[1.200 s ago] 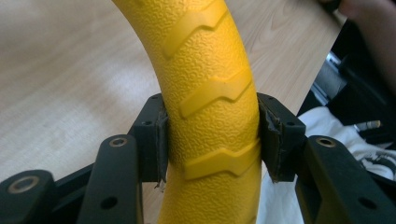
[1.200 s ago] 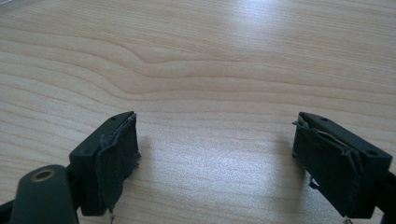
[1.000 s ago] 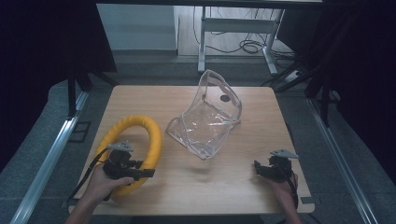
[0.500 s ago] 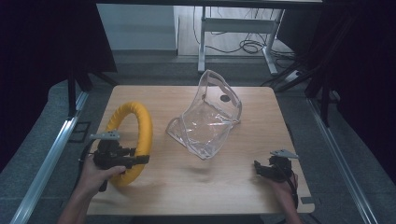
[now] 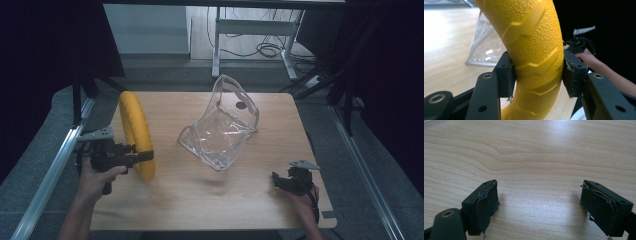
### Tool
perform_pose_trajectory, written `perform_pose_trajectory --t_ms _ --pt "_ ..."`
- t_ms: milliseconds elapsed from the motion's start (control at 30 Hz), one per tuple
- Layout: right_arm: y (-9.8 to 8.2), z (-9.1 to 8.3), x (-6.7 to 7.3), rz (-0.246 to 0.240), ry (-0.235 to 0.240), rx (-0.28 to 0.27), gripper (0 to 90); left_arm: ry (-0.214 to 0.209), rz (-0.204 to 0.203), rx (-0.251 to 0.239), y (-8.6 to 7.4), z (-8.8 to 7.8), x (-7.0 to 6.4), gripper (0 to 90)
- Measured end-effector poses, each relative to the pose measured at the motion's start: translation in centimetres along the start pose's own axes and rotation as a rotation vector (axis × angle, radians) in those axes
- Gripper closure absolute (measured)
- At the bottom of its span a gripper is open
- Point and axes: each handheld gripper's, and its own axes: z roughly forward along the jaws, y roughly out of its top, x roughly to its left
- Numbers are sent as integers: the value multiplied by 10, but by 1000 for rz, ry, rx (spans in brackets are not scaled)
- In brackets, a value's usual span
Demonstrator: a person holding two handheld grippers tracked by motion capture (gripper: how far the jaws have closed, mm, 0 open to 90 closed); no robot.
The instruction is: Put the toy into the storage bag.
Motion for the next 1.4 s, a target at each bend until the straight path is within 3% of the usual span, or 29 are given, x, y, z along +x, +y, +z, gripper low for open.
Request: perform_pose_trajectory --t_ms 133,500,767,1000,1400 --pt "0 0 0 -3 0 0 147 9 37 -44 12 -3 -7 500" --pt "0 0 -1 -5 0 2 147 -27 29 -128 27 -1 -13 500" --pt "0 0 0 -1 -1 1 148 -16 46 -155 37 2 -16 500" --pt "1 0 0 3 -2 3 148 -38 53 -190 47 5 -21 499" --pt "1 1 0 5 -2 2 147 -36 90 -228 69 12 -31 499"
